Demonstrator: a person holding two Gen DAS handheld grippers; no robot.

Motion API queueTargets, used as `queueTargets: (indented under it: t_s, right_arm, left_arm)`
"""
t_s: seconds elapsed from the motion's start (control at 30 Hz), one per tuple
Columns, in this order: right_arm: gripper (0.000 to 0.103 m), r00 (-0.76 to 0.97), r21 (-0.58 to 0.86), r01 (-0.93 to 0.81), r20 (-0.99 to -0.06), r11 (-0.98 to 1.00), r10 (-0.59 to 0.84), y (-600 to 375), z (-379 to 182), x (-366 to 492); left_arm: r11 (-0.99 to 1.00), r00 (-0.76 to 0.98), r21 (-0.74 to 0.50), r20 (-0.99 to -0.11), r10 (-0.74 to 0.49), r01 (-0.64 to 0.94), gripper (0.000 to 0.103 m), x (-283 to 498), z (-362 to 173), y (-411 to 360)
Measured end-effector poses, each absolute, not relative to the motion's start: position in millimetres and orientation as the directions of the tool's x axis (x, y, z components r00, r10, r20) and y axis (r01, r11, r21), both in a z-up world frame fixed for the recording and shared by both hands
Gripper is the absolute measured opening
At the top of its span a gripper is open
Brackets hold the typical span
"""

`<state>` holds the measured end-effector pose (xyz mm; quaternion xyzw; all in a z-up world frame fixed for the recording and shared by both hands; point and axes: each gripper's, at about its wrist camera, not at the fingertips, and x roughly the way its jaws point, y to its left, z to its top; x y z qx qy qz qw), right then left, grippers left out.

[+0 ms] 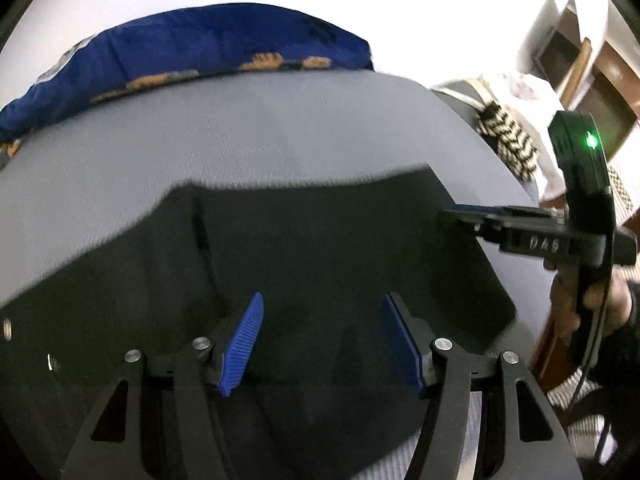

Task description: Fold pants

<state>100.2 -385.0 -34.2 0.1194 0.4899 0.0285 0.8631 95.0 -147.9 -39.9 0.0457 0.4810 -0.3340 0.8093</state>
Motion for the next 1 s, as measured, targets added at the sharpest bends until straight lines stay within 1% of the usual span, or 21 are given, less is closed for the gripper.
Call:
queueTargets:
  t_s: [0.03,0.13,0.17,0.2,0.3,0.57,0.63,0.7,0.73,0.87,1.0]
  right_arm:
    - [0.041,0.521,0.191,0.071,-0.844,0.979,0.127,-384,-35,110]
    - [0.041,0.520,0.159,0.074,-0.849,0.985,0.098,-380,-39,125]
    - [0.038,0.524,0.142,0.072,-0.848,0.987,0.084,-378,-40,128]
    - [0.038,0.525,0.123,0.070,-0.848,0.990,0.069,-377,-42,132]
    - [0.038,0.529,0.137,0.083,-0.845,0.987,0.073,-380,-47,141]
    - [0.039,0.530,0.133,0.094,-0.845,0.987,0.063,-377,-48,151]
    - [0.042,0.530,0.138,0.103,-0.845,0.985,0.063,-376,-47,150]
    - [0.050,0.533,0.146,0.109,-0.844,0.983,0.066,-374,-47,151]
    - [0.051,0.532,0.145,0.114,-0.844,0.983,0.063,-372,-47,151]
    - [0.052,0.526,0.087,0.111,-0.850,0.990,0.016,-358,-45,150]
    - [0.052,0.528,0.041,0.098,-0.849,0.994,-0.017,-342,-41,144]
  left_arm:
    - [0.778,0.319,-0.241,-0.812,-0.489,0.580,0.062,104,-41,-151]
    - [0.796,0.326,-0.232,-0.821,-0.469,0.560,0.062,128,-51,-158]
    - [0.807,0.328,-0.228,-0.828,-0.455,0.545,0.062,134,-55,-158]
    - [0.818,0.324,-0.228,-0.836,-0.443,0.529,0.062,140,-59,-159]
    - [0.850,0.351,-0.179,-0.854,-0.385,0.496,0.062,148,-69,-158]
    - [0.854,0.368,-0.136,-0.860,-0.353,0.501,0.062,143,-72,-161]
    - [0.860,0.362,-0.133,-0.867,-0.342,0.493,0.062,140,-70,-157]
    - [0.864,0.365,-0.128,-0.869,-0.334,0.487,0.062,134,-65,-151]
    - [0.869,0.375,-0.113,-0.870,-0.320,0.481,0.062,131,-63,-147]
    - [0.892,0.421,-0.031,-0.873,-0.244,0.452,0.062,114,-50,-124]
    - [0.910,0.456,0.016,-0.869,-0.193,0.415,0.062,98,-36,-93]
